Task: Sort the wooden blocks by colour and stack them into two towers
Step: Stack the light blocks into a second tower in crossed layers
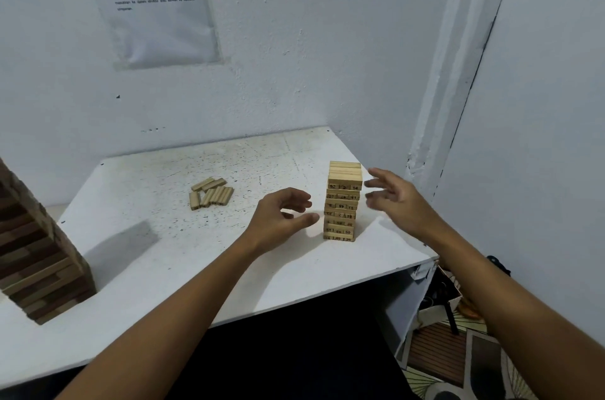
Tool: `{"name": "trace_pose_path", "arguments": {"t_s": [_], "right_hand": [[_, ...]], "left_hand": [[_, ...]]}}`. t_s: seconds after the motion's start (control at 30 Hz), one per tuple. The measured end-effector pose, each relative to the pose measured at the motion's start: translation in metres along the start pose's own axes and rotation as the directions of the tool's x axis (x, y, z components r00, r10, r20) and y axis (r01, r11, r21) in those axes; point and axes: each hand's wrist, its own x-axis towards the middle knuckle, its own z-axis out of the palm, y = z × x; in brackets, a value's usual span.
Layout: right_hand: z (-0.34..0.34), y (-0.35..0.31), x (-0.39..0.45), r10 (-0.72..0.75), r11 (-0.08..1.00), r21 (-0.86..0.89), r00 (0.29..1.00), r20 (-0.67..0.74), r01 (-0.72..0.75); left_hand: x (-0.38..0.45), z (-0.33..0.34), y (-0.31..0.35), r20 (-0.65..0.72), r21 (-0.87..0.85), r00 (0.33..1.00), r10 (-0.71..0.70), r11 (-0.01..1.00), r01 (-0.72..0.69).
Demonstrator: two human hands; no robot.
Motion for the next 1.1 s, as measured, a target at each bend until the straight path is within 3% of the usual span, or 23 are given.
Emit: {"name": "trace_pose_path", "arguments": {"t_s": [0.17,0.43,0.6,0.83,1.1], "right_hand": [[-0.021,-0.036,0.01,-0.123,0.98,-0.174,0.98,-0.155,0.095],[0.004,-0.106,0.038,-0.341,0.794,-0.479,0.926,0.162,0.375],[0.055,-0.127,0.048,-0.346,0.76,-0.468,0.89,0.295,0.451],[0.137,-0.115,0.056,-0.281,0.819,-0.375,0.874,0.397,0.434],[0.214,-0.072,0.061,-0.166,0.862,-0.376,0.891,0.422,0.339]], "left_hand": [[0.002,-0.043,0.01,0.03,0.229,0.998,0.049,0.972,-0.055],[-0.011,-0.119,0.02,0.036,0.493,0.999,0.012,0.87,-0.028],[-0.032,-0.147,0.006,0.02,0.577,0.998,-0.051,0.816,0.03],[-0.059,-0.16,-0.028,-0.07,0.571,0.981,-0.181,0.799,0.188],[-0.052,-0.145,-0.068,-0.184,0.594,0.975,-0.127,0.775,0.214]]}}
